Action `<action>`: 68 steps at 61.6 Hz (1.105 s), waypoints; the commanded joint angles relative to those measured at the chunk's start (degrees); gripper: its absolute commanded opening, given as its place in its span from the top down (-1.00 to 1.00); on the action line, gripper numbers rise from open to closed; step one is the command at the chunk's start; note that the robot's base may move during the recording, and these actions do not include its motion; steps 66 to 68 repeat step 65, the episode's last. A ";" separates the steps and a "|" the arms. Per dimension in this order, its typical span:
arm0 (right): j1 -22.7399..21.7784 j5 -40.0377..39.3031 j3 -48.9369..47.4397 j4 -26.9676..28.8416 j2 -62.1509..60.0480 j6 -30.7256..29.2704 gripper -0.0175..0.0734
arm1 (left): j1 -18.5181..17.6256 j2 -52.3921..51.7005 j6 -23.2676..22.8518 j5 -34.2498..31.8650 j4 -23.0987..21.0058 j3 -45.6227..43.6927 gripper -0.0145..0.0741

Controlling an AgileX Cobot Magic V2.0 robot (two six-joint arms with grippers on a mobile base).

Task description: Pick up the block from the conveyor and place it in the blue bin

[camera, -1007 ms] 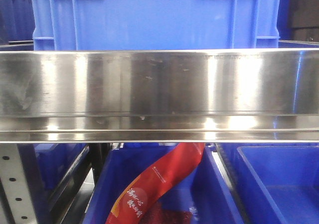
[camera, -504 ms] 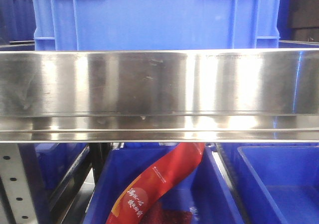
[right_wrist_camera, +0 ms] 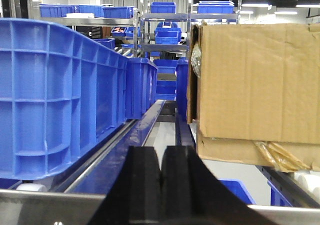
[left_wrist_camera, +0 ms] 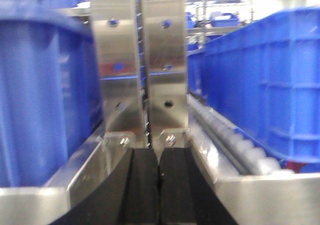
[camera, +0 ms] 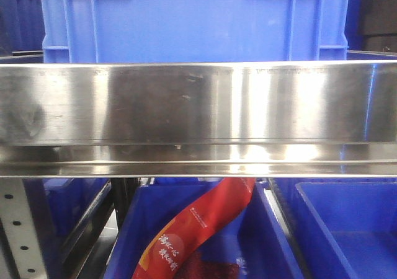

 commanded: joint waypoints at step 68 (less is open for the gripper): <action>-0.27 -0.80 0.06 0.23 -0.16 -0.10 0.97 | 0.06 -0.43 -0.36 -3.95 -0.57 2.70 0.92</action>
